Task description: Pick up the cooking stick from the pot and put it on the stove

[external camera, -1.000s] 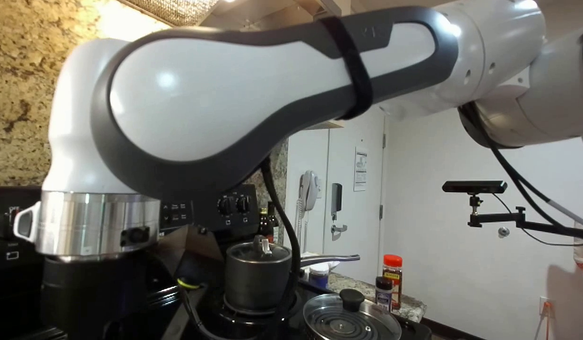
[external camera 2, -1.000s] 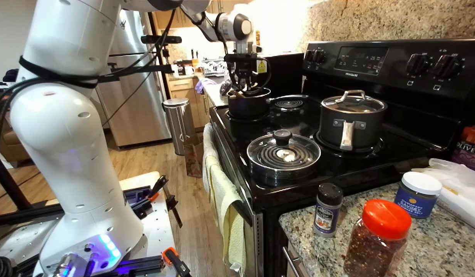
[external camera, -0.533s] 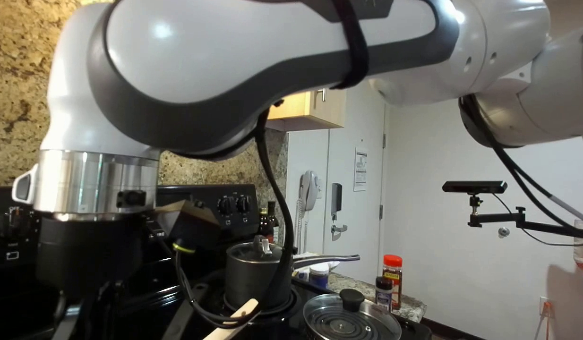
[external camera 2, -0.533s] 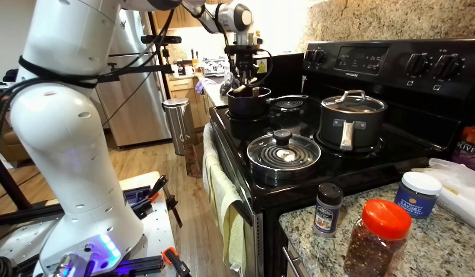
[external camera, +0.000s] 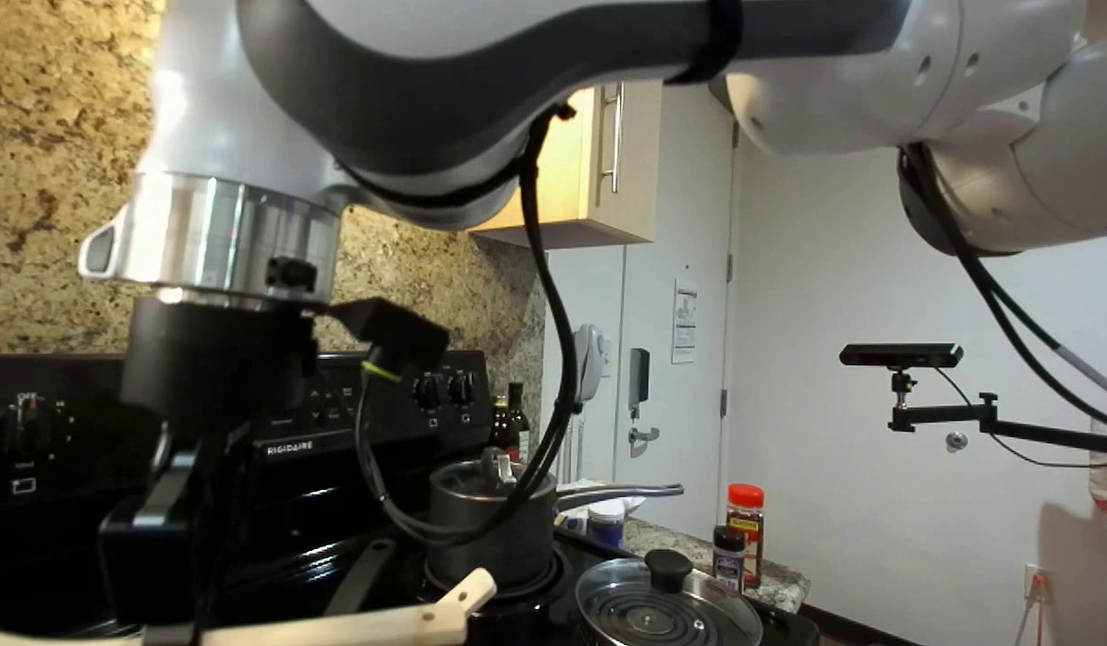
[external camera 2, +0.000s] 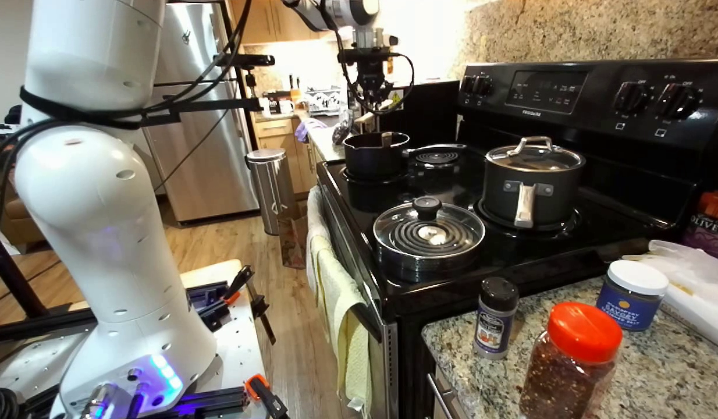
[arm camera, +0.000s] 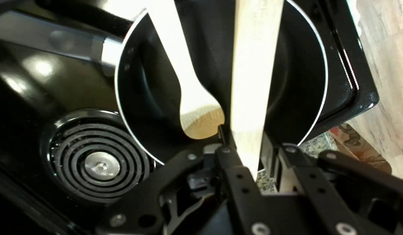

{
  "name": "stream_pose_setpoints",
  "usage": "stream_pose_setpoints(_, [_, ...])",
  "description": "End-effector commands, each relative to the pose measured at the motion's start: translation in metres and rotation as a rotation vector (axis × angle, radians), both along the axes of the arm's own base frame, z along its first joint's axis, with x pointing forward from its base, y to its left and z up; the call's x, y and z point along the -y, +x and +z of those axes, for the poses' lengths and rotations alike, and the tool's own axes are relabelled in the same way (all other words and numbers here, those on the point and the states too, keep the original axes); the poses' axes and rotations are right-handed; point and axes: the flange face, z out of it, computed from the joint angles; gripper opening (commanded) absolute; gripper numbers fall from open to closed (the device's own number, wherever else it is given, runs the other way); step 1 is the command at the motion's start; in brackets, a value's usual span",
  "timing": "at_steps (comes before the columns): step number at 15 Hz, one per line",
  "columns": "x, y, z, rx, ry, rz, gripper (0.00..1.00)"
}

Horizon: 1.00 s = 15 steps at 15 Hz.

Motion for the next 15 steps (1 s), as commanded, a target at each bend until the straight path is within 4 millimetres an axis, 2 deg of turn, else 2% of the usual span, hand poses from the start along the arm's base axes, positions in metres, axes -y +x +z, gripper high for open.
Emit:
stream_pose_setpoints(1, [0.046, -0.023, 0.046, 0.032, 0.014, -0.087, 0.12])
stream_pose_setpoints(6, [0.112, -0.048, 0.089, 0.056, -0.019, -0.186, 0.11])
stream_pose_setpoints(14, [0.215, -0.09, 0.107, 0.061, -0.003, -0.36, 0.12])
stream_pose_setpoints(15, [0.195, -0.07, 0.104, 0.052, -0.035, -0.31, 0.12])
